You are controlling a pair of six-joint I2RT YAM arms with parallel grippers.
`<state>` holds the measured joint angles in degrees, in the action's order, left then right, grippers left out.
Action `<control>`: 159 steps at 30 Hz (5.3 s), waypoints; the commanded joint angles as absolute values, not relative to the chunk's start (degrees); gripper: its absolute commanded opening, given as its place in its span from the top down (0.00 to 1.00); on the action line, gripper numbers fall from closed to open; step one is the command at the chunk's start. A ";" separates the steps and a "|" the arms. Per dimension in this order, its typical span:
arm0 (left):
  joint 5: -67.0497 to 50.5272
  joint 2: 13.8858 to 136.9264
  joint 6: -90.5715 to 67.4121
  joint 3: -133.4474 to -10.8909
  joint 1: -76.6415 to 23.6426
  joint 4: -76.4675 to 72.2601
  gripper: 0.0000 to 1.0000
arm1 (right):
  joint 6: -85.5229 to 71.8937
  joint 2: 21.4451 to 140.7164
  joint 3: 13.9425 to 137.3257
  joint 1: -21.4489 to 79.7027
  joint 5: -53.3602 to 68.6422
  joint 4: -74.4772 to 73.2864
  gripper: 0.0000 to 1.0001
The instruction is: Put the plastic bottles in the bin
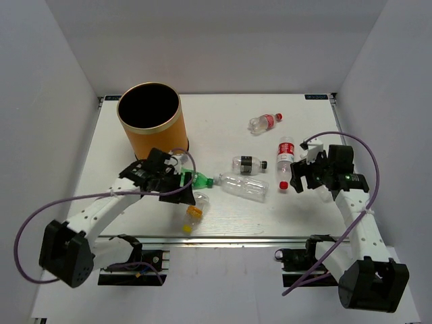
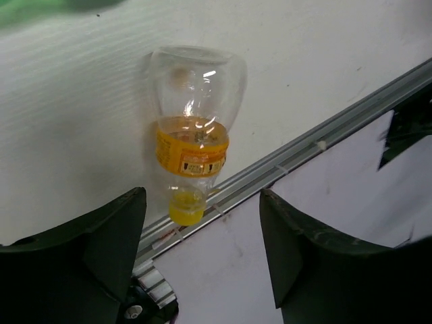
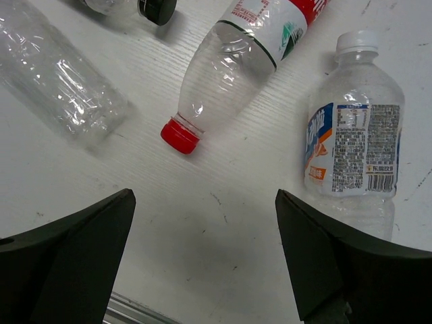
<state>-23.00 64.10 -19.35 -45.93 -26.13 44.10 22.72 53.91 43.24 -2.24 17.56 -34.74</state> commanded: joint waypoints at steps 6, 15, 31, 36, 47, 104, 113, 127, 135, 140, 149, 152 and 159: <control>-3.73 79.97 -23.11 -53.26 -40.33 42.71 0.11 | 22.15 55.90 45.44 -2.37 18.54 -35.24 0.10; 2.72 88.76 -24.26 -54.67 -46.40 39.64 0.10 | 23.03 55.37 45.35 -2.46 18.54 -35.60 0.10; 7.28 80.33 -24.88 -76.69 -51.77 45.78 0.86 | 36.76 60.02 55.63 6.84 45.36 -38.50 0.26; 20.02 83.22 -22.16 -100.87 -49.75 53.87 0.86 | 32.17 65.12 56.24 12.65 38.33 -32.53 0.10; 40.08 93.59 -21.53 -122.78 -30.35 56.60 0.78 | 26.46 74.79 59.95 18.90 27.87 -32.09 0.10; -1.14 49.41 -47.20 -50.28 -28.39 52.38 0.00 | 36.13 81.82 83.10 35.95 27.16 -49.40 1.00; -4.13 43.60 -46.05 -43.25 -28.39 53.78 0.00 | 19.53 96.05 115.18 38.49 28.92 -31.05 1.00; -4.83 38.94 -50.01 -38.42 -28.39 51.25 0.00 | 1.94 122.77 129.10 44.74 31.73 19.41 1.00; -7.47 41.03 -51.50 -36.56 -28.39 45.53 0.00 | -1.14 130.34 131.92 45.96 28.92 22.50 0.19; -3.18 45.78 -53.78 -39.81 -28.39 43.08 0.00 | -0.53 130.96 133.85 45.79 25.06 21.80 0.10; 2.28 59.39 -59.67 -45.26 -30.40 34.02 0.00 | 3.16 113.52 129.04 39.12 15.30 11.79 0.25; 4.30 63.27 -63.80 -47.18 -32.51 32.08 0.00 | 2.82 103.51 119.99 31.94 13.98 2.14 0.90; 17.65 73.73 -73.56 -54.13 -39.37 37.52 0.00 | 8.96 78.46 87.21 21.37 17.49 -8.26 0.30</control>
